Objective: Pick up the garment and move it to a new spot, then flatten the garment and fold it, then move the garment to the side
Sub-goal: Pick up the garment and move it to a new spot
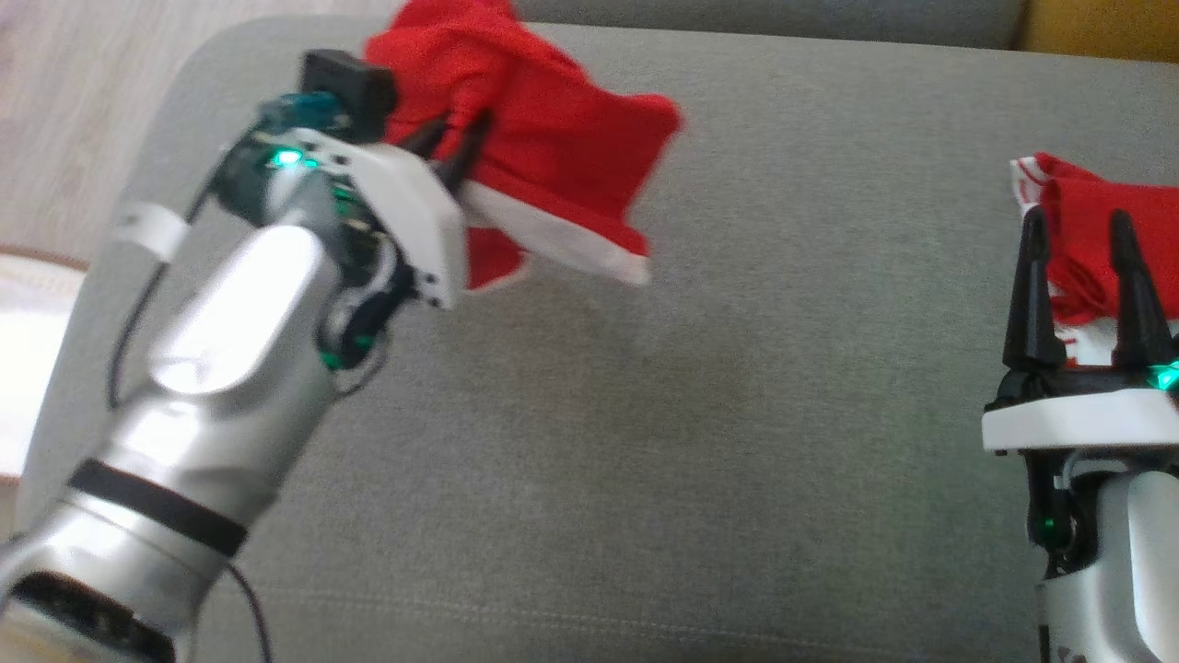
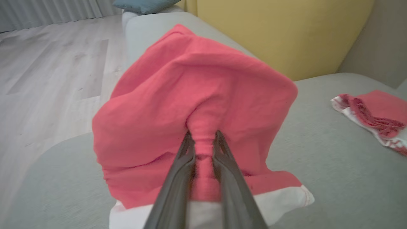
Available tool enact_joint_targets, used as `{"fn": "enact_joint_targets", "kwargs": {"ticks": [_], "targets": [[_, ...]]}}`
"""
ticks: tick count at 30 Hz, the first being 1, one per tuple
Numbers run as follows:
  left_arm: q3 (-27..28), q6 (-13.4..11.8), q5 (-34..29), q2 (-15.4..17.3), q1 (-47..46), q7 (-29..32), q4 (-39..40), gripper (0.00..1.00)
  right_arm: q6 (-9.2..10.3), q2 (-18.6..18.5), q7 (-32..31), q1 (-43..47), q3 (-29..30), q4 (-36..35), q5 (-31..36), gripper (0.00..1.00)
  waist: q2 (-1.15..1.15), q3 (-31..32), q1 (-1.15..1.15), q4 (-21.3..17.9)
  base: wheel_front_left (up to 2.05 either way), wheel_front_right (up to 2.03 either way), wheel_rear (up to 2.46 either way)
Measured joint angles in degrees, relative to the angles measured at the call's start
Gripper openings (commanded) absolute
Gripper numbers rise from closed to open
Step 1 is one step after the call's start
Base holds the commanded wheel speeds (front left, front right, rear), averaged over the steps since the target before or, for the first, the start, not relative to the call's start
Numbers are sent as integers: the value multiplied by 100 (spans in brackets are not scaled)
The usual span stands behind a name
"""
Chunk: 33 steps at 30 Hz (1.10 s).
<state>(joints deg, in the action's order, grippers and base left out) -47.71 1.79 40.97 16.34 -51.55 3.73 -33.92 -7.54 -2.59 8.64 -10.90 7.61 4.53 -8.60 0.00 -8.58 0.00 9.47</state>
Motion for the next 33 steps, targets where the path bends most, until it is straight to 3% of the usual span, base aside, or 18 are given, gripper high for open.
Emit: {"fn": "enact_joint_targets", "kwargs": {"ticks": [8, 15, 21, 25, 26, 27, 33], "targets": [[-181, -717, 43, -673, 372, 67, 664, 0, 1, 1, 51, -3, -24, 35, -49, 100, 0, 93, 0, -409, 0, 0, 0], [-360, -1240, -122, -1081, 765, -240, 170, 0, 1, 1, 52, -4, -172, 98, -100, 100, 0, 67, 0, -815, 0, 0, 0], [-415, -1439, -258, -1138, 835, -513, -584, 0, 1, 0, 52, -6, -280, 105, -100, 100, 0, -39, 0, -1064, 0, 0, 0], [-516, -1436, -259, -1269, 833, -747, -1076, 0, 0, 1, 52, -10, -386, 116, -100, 100, 0, -166, 0, -1167, 0, 0, 0], [-546, -1436, -267, -1302, 831, -775, -1189, 40, 0, 1, 52, -12, -396, 119, -100, 100, 0, -193, 0, -1183, 0, 0, 0], [-591, -1434, -319, -1327, 822, -803, -1302, 100, 0, 1, 52, -12, -407, 122, -100, 100, 0, -216, 0, -1194, 0, 0, 0], [-730, -1389, -376, -1378, 744, -1104, -1723, 100, 1, 0, 51, -13, -494, 169, -99, 100, 0, -240, 0, -1144, 0, 0, 0]]}}
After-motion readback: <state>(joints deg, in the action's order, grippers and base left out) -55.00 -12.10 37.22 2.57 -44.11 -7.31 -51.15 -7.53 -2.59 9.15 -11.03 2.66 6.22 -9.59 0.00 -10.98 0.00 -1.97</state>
